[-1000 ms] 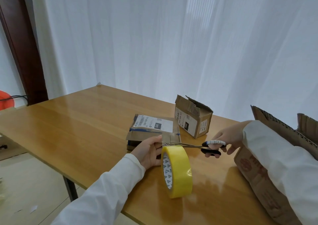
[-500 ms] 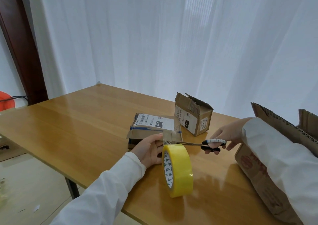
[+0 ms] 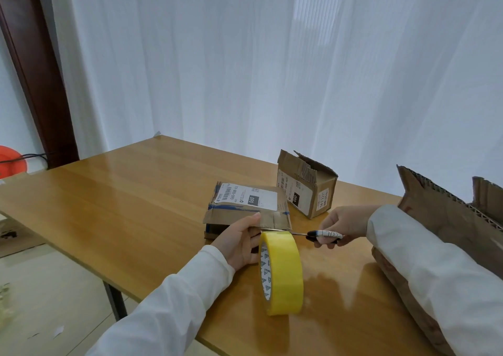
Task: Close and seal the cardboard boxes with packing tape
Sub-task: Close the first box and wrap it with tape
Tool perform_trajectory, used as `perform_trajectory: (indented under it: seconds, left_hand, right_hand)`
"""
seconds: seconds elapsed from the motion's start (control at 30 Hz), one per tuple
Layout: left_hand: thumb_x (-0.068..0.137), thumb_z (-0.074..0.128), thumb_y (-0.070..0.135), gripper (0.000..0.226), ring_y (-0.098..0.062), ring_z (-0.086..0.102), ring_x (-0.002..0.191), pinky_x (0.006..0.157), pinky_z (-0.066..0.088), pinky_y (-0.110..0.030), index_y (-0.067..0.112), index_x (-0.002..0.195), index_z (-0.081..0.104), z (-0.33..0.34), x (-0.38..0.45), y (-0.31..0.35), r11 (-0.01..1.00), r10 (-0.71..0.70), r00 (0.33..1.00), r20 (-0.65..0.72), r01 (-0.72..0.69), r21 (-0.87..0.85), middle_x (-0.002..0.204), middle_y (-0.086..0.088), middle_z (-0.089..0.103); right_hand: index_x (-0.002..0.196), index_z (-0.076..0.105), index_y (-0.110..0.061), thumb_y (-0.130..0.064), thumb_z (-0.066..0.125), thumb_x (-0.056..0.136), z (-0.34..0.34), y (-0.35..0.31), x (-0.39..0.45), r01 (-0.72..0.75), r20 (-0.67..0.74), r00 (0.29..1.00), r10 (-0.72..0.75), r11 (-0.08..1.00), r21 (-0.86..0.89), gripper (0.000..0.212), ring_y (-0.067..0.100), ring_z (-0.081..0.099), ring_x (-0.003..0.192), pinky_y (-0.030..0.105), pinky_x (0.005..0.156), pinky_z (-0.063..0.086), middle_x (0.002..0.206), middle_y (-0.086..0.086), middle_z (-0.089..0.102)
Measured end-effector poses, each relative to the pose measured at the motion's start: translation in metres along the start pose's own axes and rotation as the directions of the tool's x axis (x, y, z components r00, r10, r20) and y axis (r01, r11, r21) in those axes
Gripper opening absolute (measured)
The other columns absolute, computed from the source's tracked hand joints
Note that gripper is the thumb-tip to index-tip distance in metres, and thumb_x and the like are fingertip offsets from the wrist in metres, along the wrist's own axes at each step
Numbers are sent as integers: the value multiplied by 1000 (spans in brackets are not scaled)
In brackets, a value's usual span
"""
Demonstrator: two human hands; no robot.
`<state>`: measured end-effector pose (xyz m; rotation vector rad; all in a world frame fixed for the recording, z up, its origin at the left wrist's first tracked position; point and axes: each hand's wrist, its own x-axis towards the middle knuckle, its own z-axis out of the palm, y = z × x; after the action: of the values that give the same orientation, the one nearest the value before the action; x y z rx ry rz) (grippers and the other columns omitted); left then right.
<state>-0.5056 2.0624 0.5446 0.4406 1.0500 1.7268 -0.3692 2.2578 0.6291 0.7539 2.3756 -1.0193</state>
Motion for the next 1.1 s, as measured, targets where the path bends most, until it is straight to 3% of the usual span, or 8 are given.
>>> perform_trajectory:
  seconds: [0.17,0.37,0.47,0.57,0.8,0.9,1.0,1.1]
  left_hand:
    - [96,48,27,20,-27,63,96,87,49,-52,20,113,57,5,0,-3,1000,18,999,-27,-18,-15,117,-9,65]
    - [99,44,30,18,-26,67,90,70,54,-47,22,111,55,11,3,0,998,18,995,-103,-24,-57,103,-7,71]
    - [99,44,33,17,-25,67,87,73,53,-47,22,108,55,15,4,0,995,35,988,-147,-48,-88,98,-8,72]
    - [99,45,33,14,-23,68,86,77,53,-46,24,104,54,18,5,0,990,46,981,-191,-70,-119,90,-5,74]
    - [90,61,21,9,-21,66,81,77,52,-42,17,98,63,21,1,-4,993,108,974,-199,-115,-23,89,-9,72]
    - [87,64,16,8,-22,65,79,78,51,-39,13,94,64,24,0,-5,993,118,971,-209,-121,0,84,-12,71]
    - [86,65,12,8,-23,64,79,78,50,-36,5,91,66,27,2,-8,990,135,961,-240,-139,3,77,-12,70]
    - [85,65,12,20,-30,60,82,81,49,-39,-2,99,66,29,2,-10,991,132,954,-269,-133,16,84,-17,62]
  right_hand:
    - [86,76,-26,-37,72,79,-3,2,-7,-10,-24,1000,8,995,-102,13,11,51,82,22,77,46,76,-9,65]
    - [126,54,-17,-62,66,41,-10,2,-25,-70,143,985,101,976,-207,96,6,43,74,15,68,40,81,-10,47]
    - [113,66,-20,-68,75,38,-19,11,-36,-80,65,993,97,970,-230,90,8,47,78,21,79,44,78,-12,55]
    - [90,73,-18,-61,82,54,-21,19,-48,-229,-124,968,218,970,-86,57,12,51,70,22,68,47,78,-5,60]
    - [119,58,-6,-48,61,87,6,31,-24,-481,-381,831,406,868,-123,53,17,64,85,29,79,53,110,6,64]
    - [104,60,-5,-48,52,93,23,15,-18,-358,-457,845,278,928,-98,45,17,61,73,27,68,49,88,5,67]
    - [85,65,-5,-67,43,88,46,-20,-21,-134,-278,939,200,961,241,66,15,64,58,25,57,53,68,4,69]
    - [89,69,-7,-78,39,80,72,-49,-23,-106,-52,992,119,972,211,78,14,70,64,28,64,58,75,5,73]
